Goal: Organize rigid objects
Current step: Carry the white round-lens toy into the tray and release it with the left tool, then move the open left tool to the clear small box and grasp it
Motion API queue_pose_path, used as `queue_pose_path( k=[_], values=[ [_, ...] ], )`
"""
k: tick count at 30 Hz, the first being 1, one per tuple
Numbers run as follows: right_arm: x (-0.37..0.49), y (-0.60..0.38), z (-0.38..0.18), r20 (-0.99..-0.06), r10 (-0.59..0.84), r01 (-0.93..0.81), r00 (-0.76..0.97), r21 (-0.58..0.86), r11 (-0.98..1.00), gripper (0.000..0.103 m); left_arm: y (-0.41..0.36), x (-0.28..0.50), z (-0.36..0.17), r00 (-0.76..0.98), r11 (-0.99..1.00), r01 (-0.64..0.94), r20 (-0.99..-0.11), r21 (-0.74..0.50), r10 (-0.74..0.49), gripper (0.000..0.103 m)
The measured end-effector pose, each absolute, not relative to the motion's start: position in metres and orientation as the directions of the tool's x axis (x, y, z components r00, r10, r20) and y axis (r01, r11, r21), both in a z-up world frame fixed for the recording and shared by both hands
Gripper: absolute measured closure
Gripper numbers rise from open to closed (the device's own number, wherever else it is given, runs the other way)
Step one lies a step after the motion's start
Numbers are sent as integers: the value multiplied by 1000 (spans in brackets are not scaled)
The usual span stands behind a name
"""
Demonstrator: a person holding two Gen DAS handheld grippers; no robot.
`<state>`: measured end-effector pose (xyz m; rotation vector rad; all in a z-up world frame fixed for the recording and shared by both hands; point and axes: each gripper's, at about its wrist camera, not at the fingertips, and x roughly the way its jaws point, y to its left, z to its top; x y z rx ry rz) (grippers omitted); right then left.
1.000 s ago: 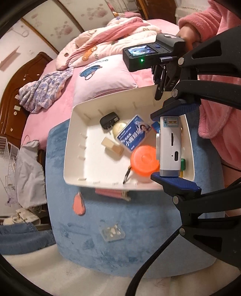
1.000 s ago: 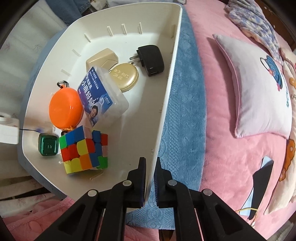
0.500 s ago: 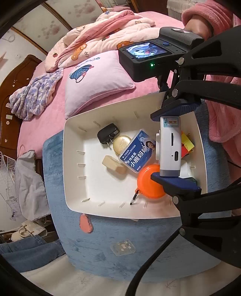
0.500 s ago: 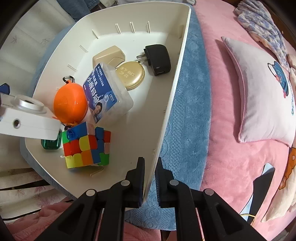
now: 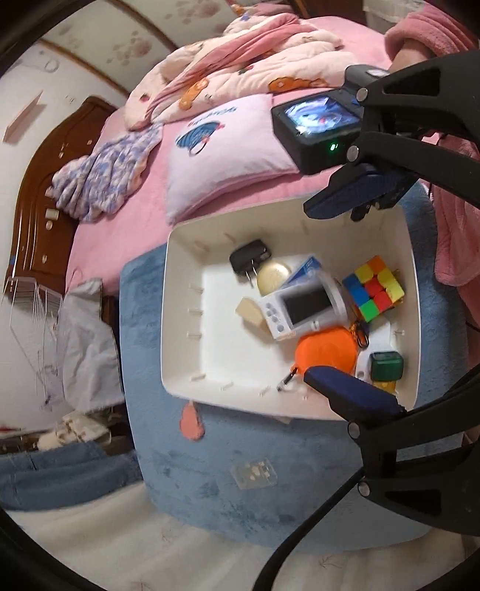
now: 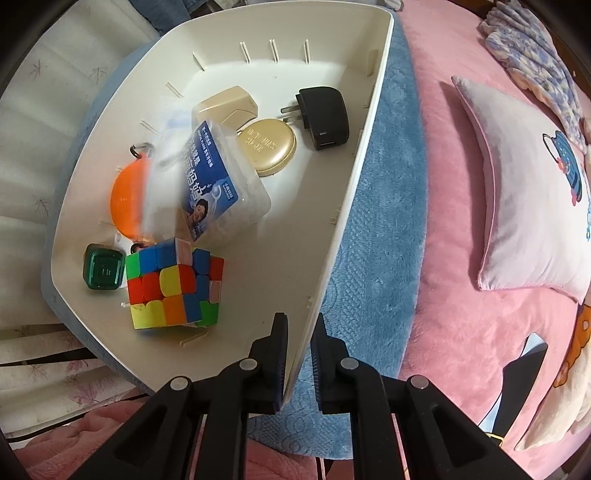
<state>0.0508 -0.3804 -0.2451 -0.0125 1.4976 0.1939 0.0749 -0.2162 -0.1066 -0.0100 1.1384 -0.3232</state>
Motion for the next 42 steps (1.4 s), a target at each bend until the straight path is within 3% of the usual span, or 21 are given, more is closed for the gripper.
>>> queue_pose_path(
  k=[12, 25, 42],
  values=[
    [67, -380, -249, -996, 75, -73, 52, 71, 995, 93, -159, 96, -106, 454, 982, 98, -871, -159, -186, 19],
    [98, -390, -256, -999, 41, 189, 8, 42, 981, 93, -73, 145, -125, 454, 990, -3, -882, -143, -126, 19],
    [116, -402, -258, -1000, 10, 469, 20, 18, 883, 92, 2, 232, -229, 250, 975, -99, -953, -200, -170, 19]
  ],
)
